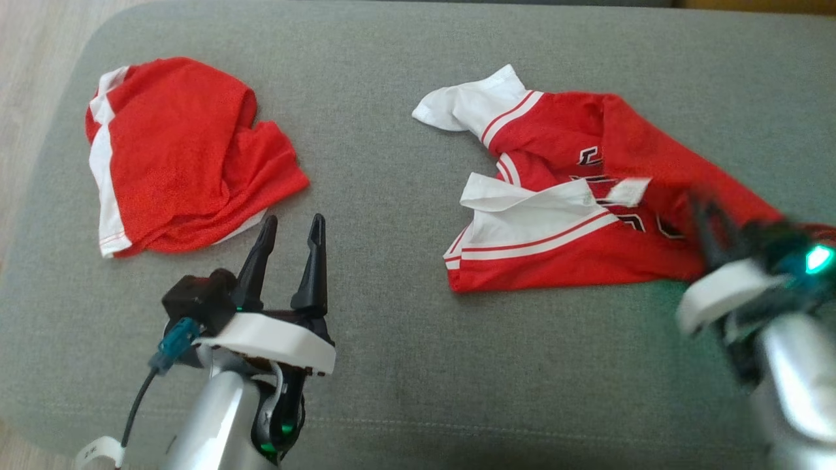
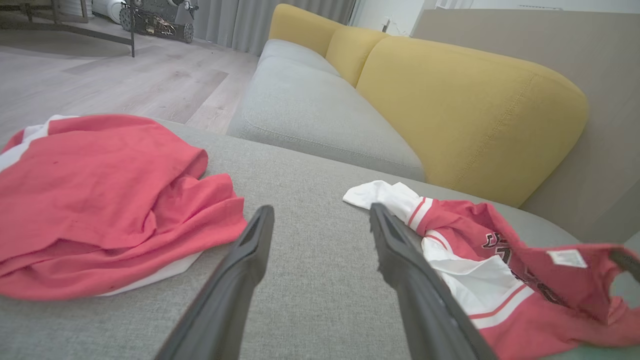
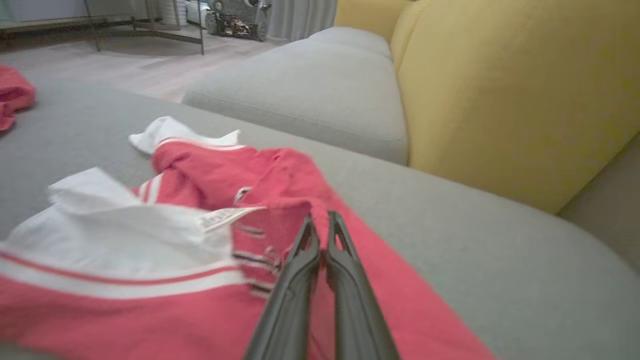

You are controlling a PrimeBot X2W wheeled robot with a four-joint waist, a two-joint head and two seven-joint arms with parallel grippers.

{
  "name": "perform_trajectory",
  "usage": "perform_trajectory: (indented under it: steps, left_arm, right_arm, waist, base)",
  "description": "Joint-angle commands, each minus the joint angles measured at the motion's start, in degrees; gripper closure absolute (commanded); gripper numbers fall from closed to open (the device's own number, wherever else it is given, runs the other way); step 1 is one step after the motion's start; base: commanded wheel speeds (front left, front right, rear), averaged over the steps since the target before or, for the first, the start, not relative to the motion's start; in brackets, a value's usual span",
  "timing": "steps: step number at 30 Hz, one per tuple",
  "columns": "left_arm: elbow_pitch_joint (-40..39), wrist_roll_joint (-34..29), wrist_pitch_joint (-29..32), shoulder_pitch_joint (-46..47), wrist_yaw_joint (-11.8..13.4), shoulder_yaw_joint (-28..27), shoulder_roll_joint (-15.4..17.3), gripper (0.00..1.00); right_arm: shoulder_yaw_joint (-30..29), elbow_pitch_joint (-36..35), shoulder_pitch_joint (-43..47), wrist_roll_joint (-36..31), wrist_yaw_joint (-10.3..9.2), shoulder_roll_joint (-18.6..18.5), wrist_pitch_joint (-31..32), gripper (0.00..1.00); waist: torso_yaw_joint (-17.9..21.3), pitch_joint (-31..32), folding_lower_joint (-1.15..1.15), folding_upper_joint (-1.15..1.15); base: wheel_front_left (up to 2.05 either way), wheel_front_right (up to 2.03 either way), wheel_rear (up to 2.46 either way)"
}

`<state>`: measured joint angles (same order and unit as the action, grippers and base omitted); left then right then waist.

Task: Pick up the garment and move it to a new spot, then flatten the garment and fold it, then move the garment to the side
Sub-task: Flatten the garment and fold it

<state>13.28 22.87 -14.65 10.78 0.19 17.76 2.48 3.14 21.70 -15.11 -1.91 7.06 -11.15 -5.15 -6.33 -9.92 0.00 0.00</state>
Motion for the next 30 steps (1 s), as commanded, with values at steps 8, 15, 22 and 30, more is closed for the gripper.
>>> perform_trajectory:
  steps: [8,15,22,30]
  left_arm:
    - [-2.4,0.4,-0.3,4.5,-0.5,-0.1,0.4,0.0]
    - [-2.2,1.0,-0.3,6.6,-0.8,1.5,0.4,0.0]
    - [-2.1,1.3,-0.3,7.3,-0.9,2.2,0.4,0.0]
    - [-1.8,1.2,-0.3,7.3,-0.3,2.4,0.4,0.0]
  right_arm:
    - [-0.8,-2.1,-19.4,2.7,0.43,-14.3,8.7,1.0]
    - [-1.6,8.3,-31.9,2.2,0.43,-21.5,9.9,1.0]
    - [-3.6,19.5,-39.3,-1.8,0.43,-23.0,8.5,0.85]
    - [-7.1,28.8,-40.7,-5.9,0.43,-20.3,4.5,0.0]
  waist:
    - [-1.3,-5.3,0.0,0.0]
    - [-4.5,-8.9,0.0,0.0]
    - [-6.8,-10.2,0.0,0.0]
    - [-6.8,-8.5,0.0,0.0]
  base:
    - [0.0,0.0,0.0]
    - [0.0,0.0,0.0]
    - [0.0,0.0,0.0]
    - [0.0,0.0,0.0]
